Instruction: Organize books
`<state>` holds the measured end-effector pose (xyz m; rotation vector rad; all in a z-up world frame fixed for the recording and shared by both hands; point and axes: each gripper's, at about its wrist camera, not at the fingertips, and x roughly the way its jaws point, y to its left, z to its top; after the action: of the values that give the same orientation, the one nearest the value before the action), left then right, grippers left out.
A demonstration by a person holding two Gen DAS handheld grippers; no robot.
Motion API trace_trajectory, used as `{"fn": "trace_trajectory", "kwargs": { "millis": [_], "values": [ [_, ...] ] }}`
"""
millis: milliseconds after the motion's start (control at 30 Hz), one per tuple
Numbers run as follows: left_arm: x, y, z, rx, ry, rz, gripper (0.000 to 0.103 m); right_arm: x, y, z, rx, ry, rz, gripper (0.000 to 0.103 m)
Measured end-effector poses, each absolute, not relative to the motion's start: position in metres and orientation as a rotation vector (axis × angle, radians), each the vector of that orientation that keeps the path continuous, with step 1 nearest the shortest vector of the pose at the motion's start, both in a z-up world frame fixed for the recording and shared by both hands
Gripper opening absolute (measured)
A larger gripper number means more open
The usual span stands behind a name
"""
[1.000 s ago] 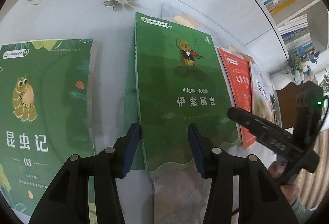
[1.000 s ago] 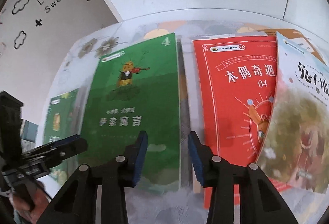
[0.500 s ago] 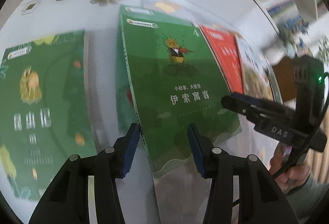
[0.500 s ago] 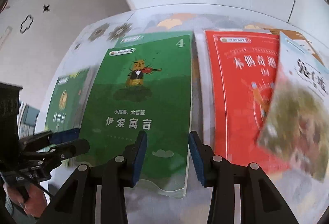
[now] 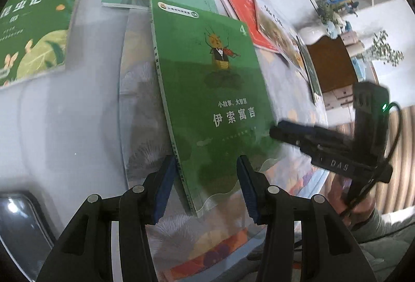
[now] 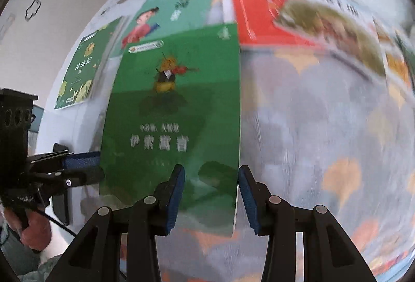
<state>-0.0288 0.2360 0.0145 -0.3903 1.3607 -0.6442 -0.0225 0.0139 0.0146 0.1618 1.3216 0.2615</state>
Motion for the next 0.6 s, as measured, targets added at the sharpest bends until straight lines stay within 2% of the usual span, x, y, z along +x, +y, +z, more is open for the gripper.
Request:
{"fn": "trace_trajectory", "kwargs": {
  "millis": [267, 400, 467, 600],
  "values": [
    [-0.024, 0.235, 0.013, -0.421, 1.347, -0.643, 0.045, -0.035, -0.005, 0.001, 0.354, 1.300, 0.263, 0.043],
    [-0.023, 0.263, 0.017, -0.762, 1.256, -0.779, 0.045, -0.037, -0.021, -0.003, 0.476, 1.296, 0.290, 0.043],
    [-0.022, 0.268, 0.022, -0.840, 1.223, -0.829, 0.045, -0.033, -0.021, -0.005, 0.516, 1.301, 0.298, 0.043],
    [-0.017, 0.247, 0.018, -0.665, 1.281, -0.732, 0.044, -0.032, -0.021, -0.006, 0.520, 1.309, 0.307, 0.043]
  ]
}}
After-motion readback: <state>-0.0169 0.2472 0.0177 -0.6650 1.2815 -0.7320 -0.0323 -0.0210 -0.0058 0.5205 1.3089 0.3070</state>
